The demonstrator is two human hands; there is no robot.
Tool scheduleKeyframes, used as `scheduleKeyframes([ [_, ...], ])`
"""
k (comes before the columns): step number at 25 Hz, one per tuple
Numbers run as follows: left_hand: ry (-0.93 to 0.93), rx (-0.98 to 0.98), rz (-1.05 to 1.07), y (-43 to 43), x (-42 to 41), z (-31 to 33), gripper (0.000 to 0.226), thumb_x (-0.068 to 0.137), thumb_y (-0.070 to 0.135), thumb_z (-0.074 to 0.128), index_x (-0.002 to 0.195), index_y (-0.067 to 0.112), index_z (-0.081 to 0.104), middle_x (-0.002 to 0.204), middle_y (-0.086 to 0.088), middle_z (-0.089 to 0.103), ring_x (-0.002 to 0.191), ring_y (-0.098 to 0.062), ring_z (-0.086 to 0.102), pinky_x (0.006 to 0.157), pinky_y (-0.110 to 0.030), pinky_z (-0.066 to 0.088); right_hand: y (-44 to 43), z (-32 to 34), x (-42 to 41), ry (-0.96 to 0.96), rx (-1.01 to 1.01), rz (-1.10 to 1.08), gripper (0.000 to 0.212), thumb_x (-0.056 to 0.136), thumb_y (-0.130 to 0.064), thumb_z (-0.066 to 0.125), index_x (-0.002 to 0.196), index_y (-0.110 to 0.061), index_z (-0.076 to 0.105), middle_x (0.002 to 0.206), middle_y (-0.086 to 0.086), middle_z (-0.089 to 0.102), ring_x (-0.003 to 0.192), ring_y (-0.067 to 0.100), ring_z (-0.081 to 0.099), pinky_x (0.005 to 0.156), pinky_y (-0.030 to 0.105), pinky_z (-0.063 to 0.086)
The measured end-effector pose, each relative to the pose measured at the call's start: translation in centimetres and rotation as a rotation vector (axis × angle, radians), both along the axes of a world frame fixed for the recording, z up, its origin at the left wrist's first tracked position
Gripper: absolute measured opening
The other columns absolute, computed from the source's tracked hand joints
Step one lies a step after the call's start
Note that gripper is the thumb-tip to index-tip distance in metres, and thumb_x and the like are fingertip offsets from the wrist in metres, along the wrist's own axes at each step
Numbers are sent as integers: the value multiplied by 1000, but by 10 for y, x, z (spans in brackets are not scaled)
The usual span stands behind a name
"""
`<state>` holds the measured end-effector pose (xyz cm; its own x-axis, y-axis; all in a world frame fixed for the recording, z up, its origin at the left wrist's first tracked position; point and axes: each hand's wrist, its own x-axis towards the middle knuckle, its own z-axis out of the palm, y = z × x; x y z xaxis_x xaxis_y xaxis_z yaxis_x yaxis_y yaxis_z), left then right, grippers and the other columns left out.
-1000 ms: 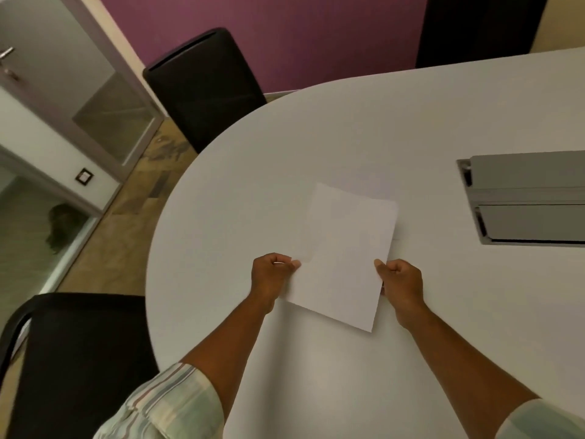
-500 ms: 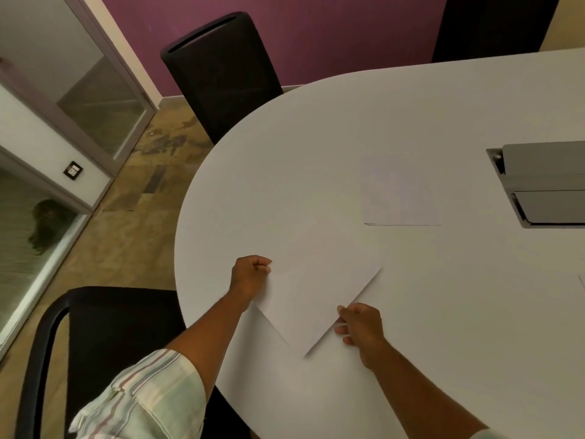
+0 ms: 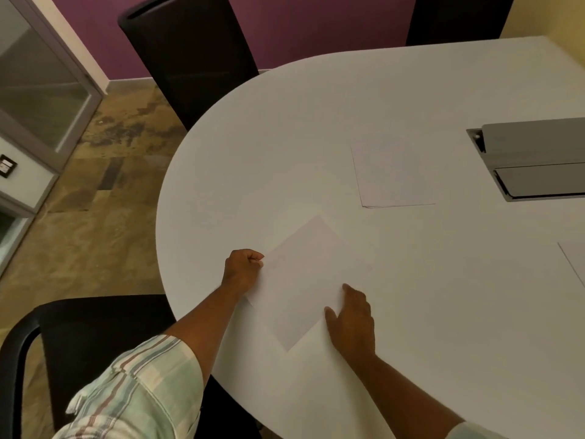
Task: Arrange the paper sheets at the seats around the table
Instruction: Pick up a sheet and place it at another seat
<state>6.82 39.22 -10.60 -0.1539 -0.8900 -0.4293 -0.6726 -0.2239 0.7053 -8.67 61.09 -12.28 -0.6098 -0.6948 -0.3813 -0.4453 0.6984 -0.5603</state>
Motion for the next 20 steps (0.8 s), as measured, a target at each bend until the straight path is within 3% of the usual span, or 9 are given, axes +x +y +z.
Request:
scheduleKeyframes([
  [3,12,-1,-15,0,3,-3,24,96,4,66,117,6,78,123,-10,75,120,-28,67,108,-35,51,5,-16,1,209,131,449,76,106,-57,36,167,-21,7,176,5,1,162,25,5,128,45,13],
  [6,-96,-150,-115,17,13,-6,39,98,13,70,136,9,67,144,-10,64,136,-29,57,119,-39,41,10,-31,1,240,255,565,76,106,-61,23,166,-22,-3,174,3,-16,161,24,-13,129,49,0],
  [9,-252,-308,-337,55,24,-21,60,99,35,70,152,13,52,164,-10,43,155,-27,33,128,-38,23,14,-38,3,282,284,585,77,106,-62,20,165,-22,-8,172,3,-23,160,25,-19,128,51,-1],
  [14,-543,-190,-595,97,30,-58,114,88,79,55,168,16,4,177,-11,-8,163,-34,-8,132,-48,1,6,-40,-1,298,288,581,78,105,-63,20,165,-23,-7,173,2,-22,160,24,-17,128,53,1],
  [20,-552,-208,-604,95,33,-63,119,86,82,54,168,16,0,176,-10,-13,163,-35,-12,132,-54,3,6,-39,-3,272,285,591,78,105,-62,23,165,-24,-9,172,0,-23,160,22,-17,127,53,7],
])
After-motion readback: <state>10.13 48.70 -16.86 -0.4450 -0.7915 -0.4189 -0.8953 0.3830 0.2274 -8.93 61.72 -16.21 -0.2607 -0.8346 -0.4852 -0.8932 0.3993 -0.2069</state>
